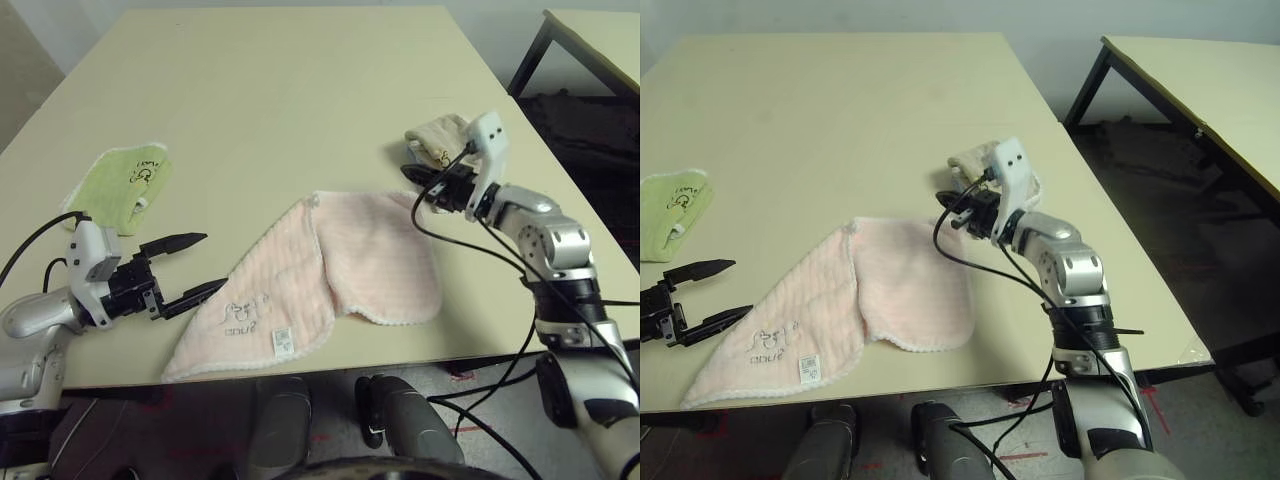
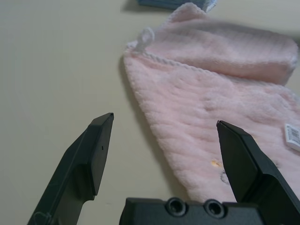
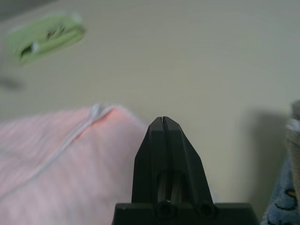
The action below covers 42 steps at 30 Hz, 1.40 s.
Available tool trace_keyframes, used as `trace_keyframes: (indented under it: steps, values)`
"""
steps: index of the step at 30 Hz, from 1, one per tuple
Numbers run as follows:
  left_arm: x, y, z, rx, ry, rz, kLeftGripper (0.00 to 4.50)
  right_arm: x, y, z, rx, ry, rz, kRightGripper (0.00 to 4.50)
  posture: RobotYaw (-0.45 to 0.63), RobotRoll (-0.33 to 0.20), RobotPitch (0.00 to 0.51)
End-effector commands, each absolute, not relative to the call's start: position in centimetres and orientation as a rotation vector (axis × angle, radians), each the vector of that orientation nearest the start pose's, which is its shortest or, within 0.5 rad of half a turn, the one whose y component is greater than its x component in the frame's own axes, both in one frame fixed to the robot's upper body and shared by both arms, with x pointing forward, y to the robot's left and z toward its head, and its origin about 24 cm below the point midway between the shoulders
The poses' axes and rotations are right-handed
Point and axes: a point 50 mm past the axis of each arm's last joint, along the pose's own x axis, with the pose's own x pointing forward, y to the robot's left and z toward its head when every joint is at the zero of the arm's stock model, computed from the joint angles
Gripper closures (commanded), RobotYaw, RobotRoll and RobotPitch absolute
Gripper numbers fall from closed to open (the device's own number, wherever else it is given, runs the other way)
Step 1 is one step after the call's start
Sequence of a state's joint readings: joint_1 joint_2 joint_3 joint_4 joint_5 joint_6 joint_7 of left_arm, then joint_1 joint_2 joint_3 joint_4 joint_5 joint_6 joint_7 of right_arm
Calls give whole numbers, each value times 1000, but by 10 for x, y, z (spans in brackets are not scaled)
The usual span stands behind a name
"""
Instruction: Fold the towel and set it aside.
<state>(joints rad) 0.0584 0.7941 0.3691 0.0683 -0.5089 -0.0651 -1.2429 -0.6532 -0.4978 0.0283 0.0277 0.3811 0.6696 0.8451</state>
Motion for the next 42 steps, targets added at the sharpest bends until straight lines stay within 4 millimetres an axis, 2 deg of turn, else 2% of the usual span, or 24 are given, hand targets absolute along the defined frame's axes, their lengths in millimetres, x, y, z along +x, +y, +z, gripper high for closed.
trace_keyframes:
  steps: [1,2,4,9,14,15,23,29,32,37,38,42]
  values:
    - [211,306,126,350,45,-908,0,318,-151,165,-228,225,993,4469,14,0,143]
    - [211,306,126,350,44,-907,0,319,-151,162,-230,232,978,4469,16,0,144]
    - [211,306,125,349,43,-906,0,320,-152,157,-226,240,951,3849,16,0,144]
    - [210,304,125,346,44,-907,0,327,-158,147,-244,240,864,2058,16,0,149]
    - [210,302,126,347,43,-914,0,340,-165,145,-239,210,763,246,14,0,151]
    - [210,302,126,347,43,-915,0,340,-166,143,-238,214,756,27,14,0,151]
    - [212,299,129,353,35,-927,0,341,-168,119,-271,369,718,27,17,0,154]
    - [212,299,131,361,30,-927,0,337,-165,112,-236,442,741,27,22,0,155]
    - [212,299,131,363,29,-927,0,337,-164,112,-217,437,753,793,23,0,154]
    - [211,298,131,364,29,-929,0,340,-160,121,-183,362,759,2775,21,0,158]
    - [210,297,131,364,29,-930,0,341,-160,123,-186,343,763,3013,22,0,157]
    - [211,296,130,364,27,-936,0,344,-162,128,-196,284,765,4483,21,0,160]
